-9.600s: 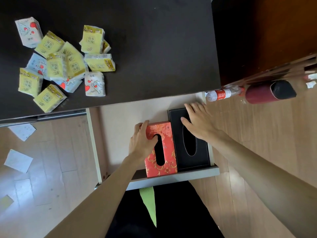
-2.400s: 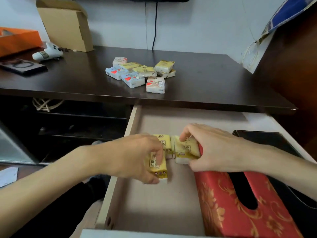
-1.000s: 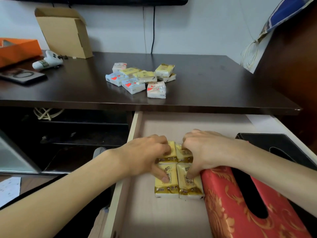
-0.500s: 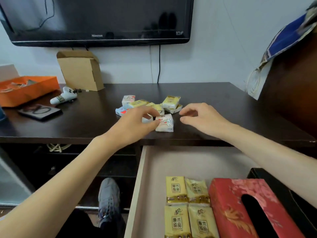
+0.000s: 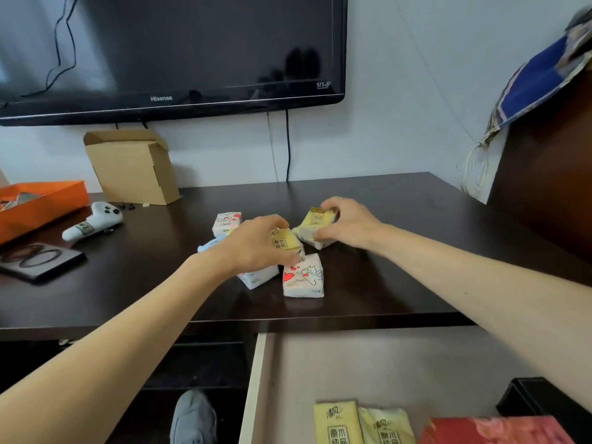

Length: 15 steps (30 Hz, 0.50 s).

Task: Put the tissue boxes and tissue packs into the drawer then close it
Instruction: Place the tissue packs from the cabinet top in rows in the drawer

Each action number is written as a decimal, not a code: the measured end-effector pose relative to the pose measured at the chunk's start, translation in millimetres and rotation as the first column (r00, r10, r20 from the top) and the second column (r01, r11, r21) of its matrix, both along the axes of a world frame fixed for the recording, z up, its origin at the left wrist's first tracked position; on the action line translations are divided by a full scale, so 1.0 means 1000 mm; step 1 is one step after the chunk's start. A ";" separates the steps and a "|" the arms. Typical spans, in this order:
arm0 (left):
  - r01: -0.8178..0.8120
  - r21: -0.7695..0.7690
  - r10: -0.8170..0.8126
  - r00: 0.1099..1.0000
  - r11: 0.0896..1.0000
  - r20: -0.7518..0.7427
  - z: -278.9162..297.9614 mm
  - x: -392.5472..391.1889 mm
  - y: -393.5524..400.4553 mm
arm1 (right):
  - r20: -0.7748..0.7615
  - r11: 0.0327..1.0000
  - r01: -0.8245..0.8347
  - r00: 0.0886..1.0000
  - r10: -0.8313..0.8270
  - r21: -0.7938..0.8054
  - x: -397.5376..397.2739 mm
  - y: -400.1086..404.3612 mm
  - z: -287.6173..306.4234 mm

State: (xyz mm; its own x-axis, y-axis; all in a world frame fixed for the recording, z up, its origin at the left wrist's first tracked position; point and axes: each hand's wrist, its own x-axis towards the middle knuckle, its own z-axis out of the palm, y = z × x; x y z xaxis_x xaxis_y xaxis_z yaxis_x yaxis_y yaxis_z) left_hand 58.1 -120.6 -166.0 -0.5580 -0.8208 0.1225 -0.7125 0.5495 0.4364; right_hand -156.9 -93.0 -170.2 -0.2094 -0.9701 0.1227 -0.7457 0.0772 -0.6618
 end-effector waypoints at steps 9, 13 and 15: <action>0.137 -0.153 -0.154 0.982 0.979 -0.108 0.002 -0.033 0.034 | -0.355 0.990 0.086 0.927 -0.120 -0.112 -0.057 0.050 -0.006; 0.198 -0.198 -0.199 0.980 0.960 0.019 -0.010 -0.051 0.050 | -0.540 0.990 0.140 0.835 -0.108 0.019 -0.066 0.077 -0.015; 0.197 -0.247 -0.182 0.980 0.949 0.083 -0.015 -0.058 0.059 | -0.559 0.988 0.125 0.827 -0.054 0.089 -0.072 0.092 -0.015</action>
State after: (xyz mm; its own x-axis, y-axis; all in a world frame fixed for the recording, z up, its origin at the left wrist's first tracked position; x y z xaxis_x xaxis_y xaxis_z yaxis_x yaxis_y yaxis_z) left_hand -0.2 -61.3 -181.1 -0.7123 -0.6457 0.2752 -0.6047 0.7636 0.2263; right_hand -228.6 -0.5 -185.7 -0.2268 -0.9650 0.1315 -0.9698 0.2114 -0.1218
